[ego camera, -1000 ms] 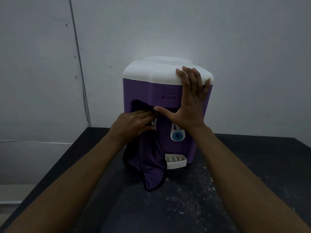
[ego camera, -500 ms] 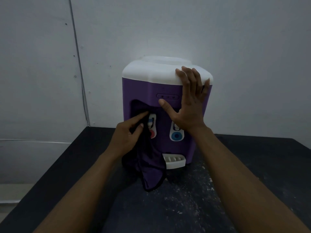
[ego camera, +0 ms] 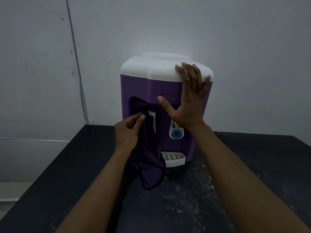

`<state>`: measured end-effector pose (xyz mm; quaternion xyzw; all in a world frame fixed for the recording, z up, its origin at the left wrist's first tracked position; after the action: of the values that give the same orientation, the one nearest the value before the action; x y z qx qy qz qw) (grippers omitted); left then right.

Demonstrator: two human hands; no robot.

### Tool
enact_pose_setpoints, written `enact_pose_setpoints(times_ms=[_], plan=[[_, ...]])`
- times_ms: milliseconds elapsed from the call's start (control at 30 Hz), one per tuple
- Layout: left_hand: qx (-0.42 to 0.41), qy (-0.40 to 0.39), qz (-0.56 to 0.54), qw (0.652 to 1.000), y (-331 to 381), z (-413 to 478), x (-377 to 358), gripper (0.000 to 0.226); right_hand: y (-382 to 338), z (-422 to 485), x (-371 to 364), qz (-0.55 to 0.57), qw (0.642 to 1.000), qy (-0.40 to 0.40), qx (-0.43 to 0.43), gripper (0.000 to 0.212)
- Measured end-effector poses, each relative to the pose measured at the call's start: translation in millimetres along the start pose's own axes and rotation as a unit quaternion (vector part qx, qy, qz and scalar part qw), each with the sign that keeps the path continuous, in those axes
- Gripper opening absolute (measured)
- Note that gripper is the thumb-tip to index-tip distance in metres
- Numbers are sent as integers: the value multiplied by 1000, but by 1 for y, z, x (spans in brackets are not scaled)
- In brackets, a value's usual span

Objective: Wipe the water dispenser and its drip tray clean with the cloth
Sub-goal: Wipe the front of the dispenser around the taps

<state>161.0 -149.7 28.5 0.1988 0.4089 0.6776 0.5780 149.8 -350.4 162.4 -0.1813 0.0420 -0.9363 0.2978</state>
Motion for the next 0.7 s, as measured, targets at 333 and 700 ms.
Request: enact_pose_setpoints(times_ms=[333, 700], plan=[[3, -6, 36, 999, 0, -2, 4, 21, -1, 0, 2, -3, 1000, -6, -5, 91], [39, -89, 39, 994, -19, -14, 1, 46, -2, 0, 2, 0, 1000, -10, -5, 90]])
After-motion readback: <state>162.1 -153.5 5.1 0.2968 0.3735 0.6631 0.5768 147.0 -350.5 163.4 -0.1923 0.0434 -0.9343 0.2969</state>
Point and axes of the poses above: each hand's wrist, its own z-axis towards the middle knuckle, its own x-axis out of the back of the hand, y = z × x, the point moved 7 cm from there along z, towards the middle knuckle, and after that the axes turned 9 degrees about -x, right-handed, at the moved point
